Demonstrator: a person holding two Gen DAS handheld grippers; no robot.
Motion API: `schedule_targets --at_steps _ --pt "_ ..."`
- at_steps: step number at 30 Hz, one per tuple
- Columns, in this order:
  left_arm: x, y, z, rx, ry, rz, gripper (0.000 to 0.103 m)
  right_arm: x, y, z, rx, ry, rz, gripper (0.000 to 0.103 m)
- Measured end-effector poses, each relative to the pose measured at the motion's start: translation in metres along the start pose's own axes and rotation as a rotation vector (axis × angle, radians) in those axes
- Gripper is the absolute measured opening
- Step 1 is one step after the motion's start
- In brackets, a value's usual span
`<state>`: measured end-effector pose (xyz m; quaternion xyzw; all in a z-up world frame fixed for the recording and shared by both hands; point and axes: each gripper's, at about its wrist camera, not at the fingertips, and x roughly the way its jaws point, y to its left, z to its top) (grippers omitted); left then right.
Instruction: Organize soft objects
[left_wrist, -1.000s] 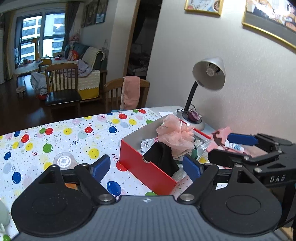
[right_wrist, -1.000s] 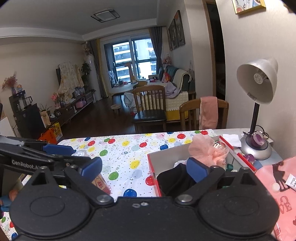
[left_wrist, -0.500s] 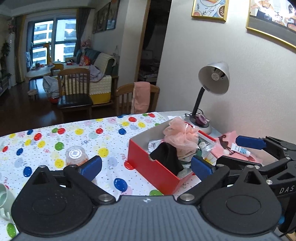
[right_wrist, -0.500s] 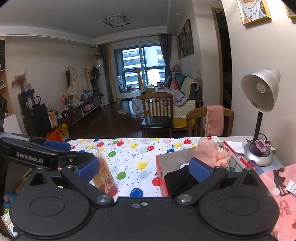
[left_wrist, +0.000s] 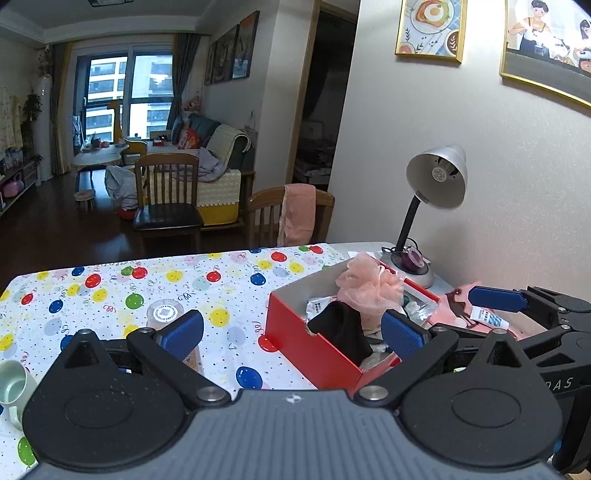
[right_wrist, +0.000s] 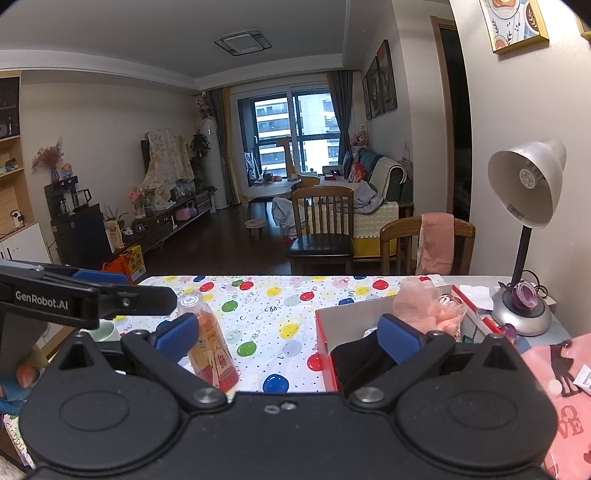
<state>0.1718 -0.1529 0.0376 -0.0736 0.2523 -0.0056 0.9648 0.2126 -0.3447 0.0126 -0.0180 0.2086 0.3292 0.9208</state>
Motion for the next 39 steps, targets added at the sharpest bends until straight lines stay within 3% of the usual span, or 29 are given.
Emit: schedule_targets --at_steps 13,39 --pt "0.002 -0.002 -0.002 -0.005 0.012 -0.022 0.103 -0.001 -0.003 0.000 -0.004 0.000 0.009 0.103" --pt "0.007 -0.013 -0.012 0.051 0.005 0.024 0.103 -0.002 -0.017 0.001 0.014 -0.003 0.001 0.103"
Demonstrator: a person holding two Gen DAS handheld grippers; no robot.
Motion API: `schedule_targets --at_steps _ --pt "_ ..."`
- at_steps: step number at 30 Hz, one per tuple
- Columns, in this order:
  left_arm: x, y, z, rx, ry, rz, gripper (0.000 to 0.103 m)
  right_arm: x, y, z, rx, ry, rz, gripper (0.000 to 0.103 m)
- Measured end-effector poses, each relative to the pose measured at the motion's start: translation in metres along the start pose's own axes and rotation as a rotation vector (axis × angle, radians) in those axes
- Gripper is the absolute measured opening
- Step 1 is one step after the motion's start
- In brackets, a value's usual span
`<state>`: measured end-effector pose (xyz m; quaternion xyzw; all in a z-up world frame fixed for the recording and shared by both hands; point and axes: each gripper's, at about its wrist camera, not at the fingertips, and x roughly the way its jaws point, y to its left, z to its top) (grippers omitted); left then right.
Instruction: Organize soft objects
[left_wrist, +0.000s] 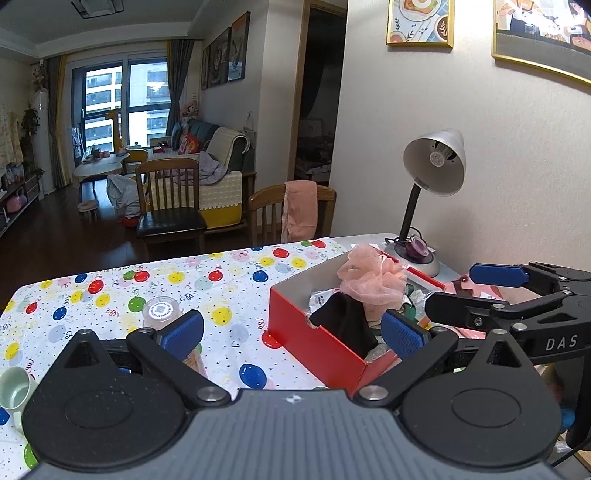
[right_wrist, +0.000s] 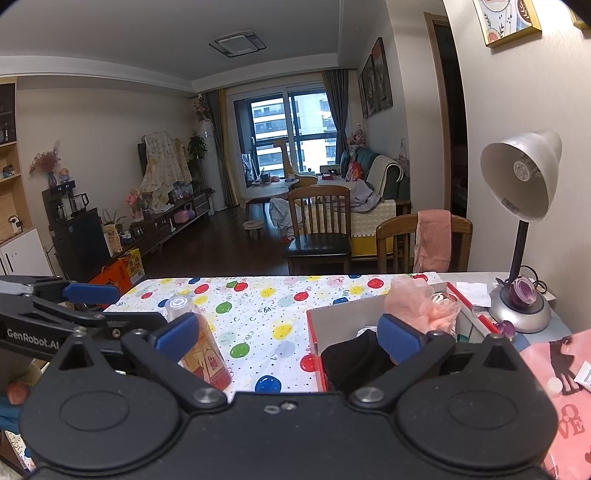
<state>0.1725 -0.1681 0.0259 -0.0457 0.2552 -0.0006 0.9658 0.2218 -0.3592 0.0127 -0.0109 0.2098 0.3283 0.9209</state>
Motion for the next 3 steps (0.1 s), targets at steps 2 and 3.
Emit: schedule_targets --at_steps 2,3 --pt "0.0002 0.0022 -0.0011 -0.004 0.004 -0.007 0.103 0.0007 0.0000 -0.0007 0.000 0.001 -0.001 0.103" --pt "0.0004 0.0032 -0.0015 -0.004 0.007 -0.010 0.103 0.0006 -0.0002 -0.0007 0.001 0.002 -0.001 0.103"
